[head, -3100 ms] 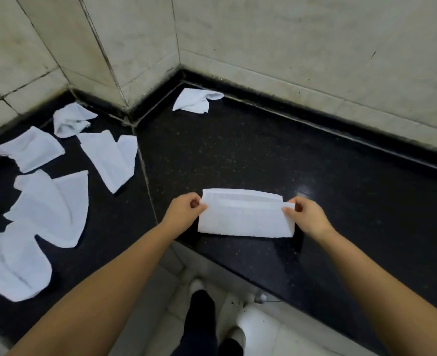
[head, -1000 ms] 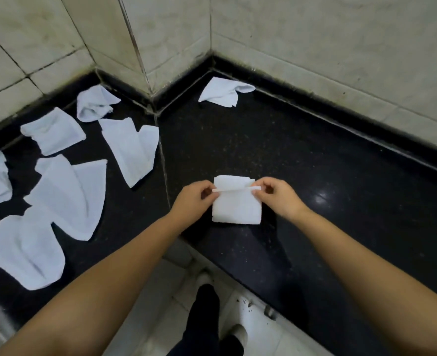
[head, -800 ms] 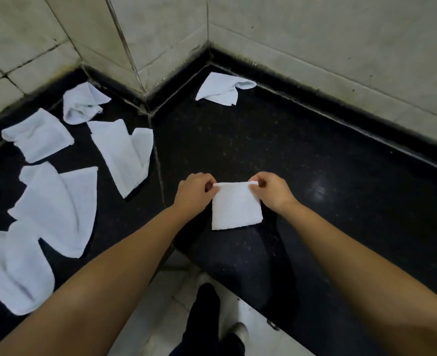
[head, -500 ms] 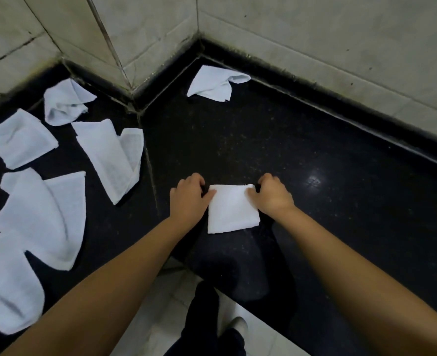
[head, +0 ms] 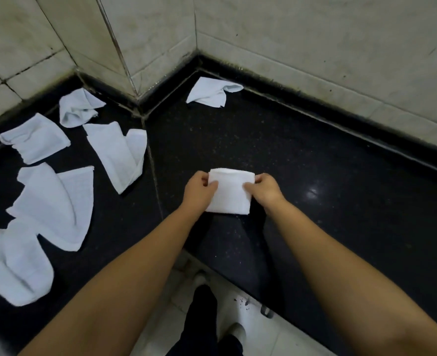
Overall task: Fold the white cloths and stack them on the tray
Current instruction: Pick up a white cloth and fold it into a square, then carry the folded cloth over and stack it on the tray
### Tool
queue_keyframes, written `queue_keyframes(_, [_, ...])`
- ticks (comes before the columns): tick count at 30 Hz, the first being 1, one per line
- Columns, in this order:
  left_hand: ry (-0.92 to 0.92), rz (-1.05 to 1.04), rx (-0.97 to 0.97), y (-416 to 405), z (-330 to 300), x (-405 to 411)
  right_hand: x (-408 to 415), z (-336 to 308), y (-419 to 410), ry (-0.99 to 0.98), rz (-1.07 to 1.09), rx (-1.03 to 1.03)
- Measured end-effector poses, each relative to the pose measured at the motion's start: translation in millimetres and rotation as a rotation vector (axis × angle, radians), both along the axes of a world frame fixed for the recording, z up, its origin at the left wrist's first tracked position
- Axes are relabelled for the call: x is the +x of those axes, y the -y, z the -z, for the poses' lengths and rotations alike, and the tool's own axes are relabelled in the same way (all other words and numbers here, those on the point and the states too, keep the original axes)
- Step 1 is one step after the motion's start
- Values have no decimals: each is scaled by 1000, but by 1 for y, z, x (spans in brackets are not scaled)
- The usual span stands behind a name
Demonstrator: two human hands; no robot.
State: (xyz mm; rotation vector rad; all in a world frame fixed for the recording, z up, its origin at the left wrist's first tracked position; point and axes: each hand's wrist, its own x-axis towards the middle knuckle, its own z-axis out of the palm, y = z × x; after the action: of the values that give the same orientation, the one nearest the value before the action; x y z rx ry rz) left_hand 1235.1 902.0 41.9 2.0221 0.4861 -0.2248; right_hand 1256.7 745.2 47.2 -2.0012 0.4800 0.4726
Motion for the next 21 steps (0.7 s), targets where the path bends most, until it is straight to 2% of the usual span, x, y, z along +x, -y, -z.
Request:
queue_keyframes(3, [27,-36,-201,3,-27,-13,-16,-20,26,-31,78,310])
queue_keyframes(11, [-235,25,-709,56,-80,-69,-106,-74,99,60,119,538])
queue_keyframes(15, [-360,193,-708,95,-85,-91,-171,-88,145,75,263,551])
queue_keyframes(21, [-508,581,-608,178,-91,-147,-297,-94,202,147,573,526])
